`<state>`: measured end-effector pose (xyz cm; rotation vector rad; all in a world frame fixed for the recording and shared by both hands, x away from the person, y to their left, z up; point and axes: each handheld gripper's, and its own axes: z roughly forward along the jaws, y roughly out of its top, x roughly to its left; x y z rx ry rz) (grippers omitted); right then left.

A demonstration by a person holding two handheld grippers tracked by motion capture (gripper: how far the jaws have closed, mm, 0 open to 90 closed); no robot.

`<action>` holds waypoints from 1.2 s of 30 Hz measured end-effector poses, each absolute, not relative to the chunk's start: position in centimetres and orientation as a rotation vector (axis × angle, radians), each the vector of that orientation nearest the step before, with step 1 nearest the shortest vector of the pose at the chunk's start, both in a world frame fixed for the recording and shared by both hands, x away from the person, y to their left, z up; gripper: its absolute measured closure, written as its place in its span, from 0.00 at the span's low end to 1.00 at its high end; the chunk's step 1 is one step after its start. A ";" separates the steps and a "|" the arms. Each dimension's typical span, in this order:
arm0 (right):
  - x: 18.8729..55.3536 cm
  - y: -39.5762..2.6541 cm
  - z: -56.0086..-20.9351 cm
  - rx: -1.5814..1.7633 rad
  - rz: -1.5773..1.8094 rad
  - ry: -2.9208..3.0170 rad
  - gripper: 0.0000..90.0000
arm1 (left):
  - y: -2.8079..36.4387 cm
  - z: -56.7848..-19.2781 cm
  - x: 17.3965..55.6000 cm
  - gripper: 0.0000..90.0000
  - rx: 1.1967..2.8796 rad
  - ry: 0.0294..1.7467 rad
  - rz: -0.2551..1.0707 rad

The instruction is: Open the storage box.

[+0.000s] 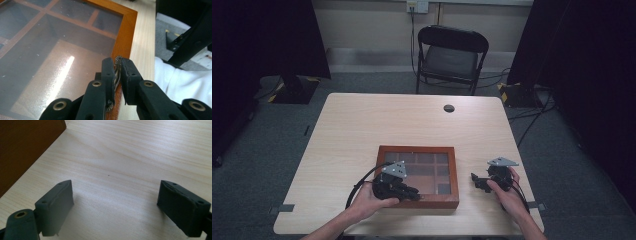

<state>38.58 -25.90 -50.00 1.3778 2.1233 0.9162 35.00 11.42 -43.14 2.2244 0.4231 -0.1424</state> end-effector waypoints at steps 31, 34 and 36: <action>38.6 -25.9 -50.0 1.378 0.917 2.124 0.14 | 12.0 -39.8 35.9 0.90 2.168 0.439 -0.166; 38.6 -25.9 -50.0 1.378 0.916 2.124 0.14 | 12.1 -39.5 35.9 0.90 2.168 0.442 -0.164; 38.6 -25.9 -50.0 1.378 0.917 2.124 0.14 | 12.2 -39.3 36.1 0.90 2.159 0.452 -0.170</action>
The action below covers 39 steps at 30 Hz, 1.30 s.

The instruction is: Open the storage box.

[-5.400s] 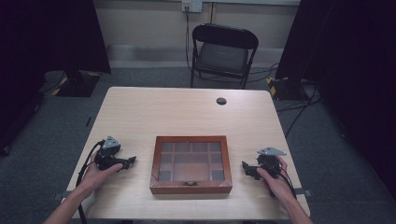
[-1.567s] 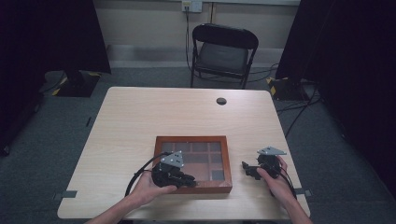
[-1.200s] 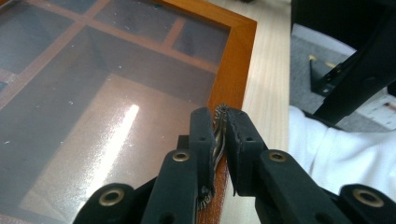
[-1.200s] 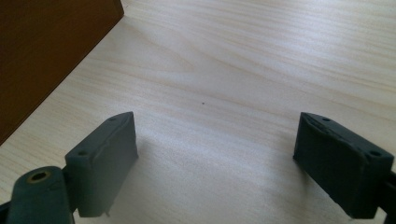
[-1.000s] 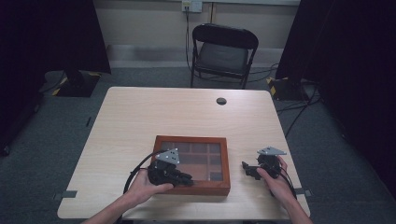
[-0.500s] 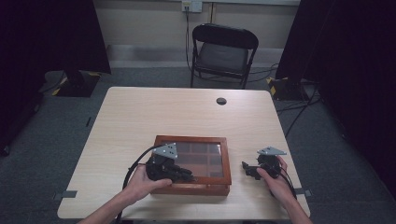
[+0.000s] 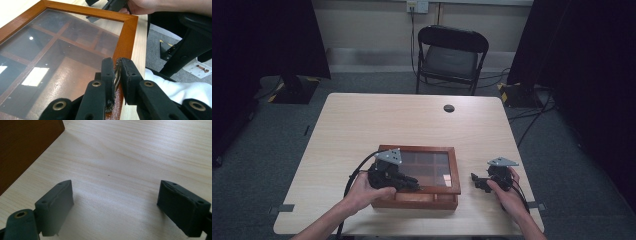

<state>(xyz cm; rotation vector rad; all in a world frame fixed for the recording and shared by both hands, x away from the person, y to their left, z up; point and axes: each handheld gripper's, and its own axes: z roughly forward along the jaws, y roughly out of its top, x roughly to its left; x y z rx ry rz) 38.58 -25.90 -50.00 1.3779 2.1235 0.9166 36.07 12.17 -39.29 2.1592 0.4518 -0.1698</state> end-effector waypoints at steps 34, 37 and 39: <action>38.6 -25.9 -50.0 1.376 0.915 2.125 0.14 | 12.3 -36.2 37.6 0.90 2.137 0.491 -0.190; 38.6 -25.9 -50.0 1.376 0.915 2.125 0.14 | 12.2 -36.0 37.6 0.90 2.154 0.487 -0.185; 38.6 -25.9 -50.0 1.376 0.916 2.125 0.14 | 12.3 -35.9 37.8 0.90 2.147 0.486 -0.187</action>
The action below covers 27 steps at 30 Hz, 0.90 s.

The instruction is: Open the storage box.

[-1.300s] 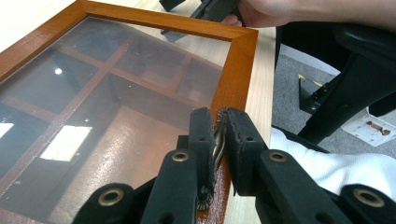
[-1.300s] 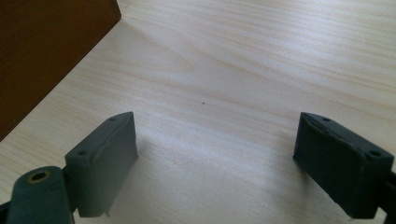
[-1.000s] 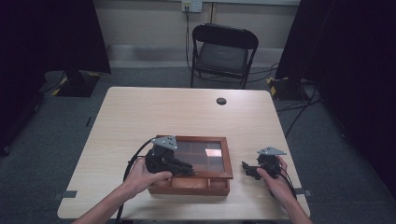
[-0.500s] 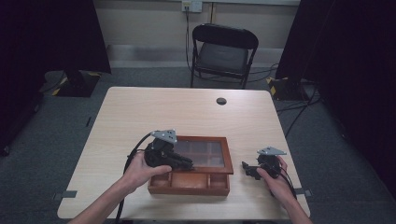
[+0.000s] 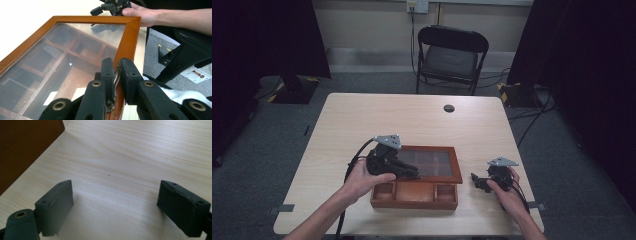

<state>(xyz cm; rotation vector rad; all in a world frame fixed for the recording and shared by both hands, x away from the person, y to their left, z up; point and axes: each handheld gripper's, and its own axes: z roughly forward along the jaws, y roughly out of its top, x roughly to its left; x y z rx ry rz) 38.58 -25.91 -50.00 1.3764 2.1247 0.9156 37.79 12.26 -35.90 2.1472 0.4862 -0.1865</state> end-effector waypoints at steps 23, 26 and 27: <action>38.6 -25.9 -50.0 1.379 0.916 2.122 0.14 | 12.4 -34.5 38.6 0.90 2.113 0.508 -0.161; 38.6 -25.9 -50.0 1.379 0.917 2.122 0.14 | 12.5 -34.4 38.7 0.90 2.107 0.507 -0.158; 38.6 -25.9 -50.0 1.379 0.917 2.122 0.14 | 12.5 -34.4 38.6 0.90 2.103 0.507 -0.153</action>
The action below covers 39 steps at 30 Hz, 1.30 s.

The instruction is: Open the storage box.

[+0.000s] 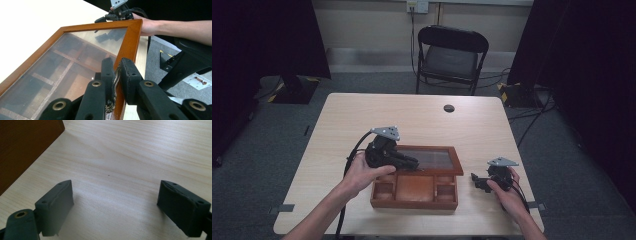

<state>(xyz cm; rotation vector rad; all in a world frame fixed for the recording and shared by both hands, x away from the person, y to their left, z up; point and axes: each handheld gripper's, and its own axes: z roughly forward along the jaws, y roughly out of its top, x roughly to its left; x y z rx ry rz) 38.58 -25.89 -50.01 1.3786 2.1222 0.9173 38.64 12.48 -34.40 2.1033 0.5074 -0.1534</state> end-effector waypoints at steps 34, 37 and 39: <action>38.6 -25.9 -50.0 1.374 0.918 2.128 0.14 | 12.4 -31.9 41.0 0.90 2.097 0.520 -0.137; 38.6 -25.9 -50.0 1.374 0.919 2.129 0.14 | 12.4 -31.9 40.9 0.90 2.098 0.522 -0.132; 38.6 -25.9 -50.0 1.374 0.919 2.129 0.14 | 12.4 -31.9 41.0 0.91 2.095 0.523 -0.133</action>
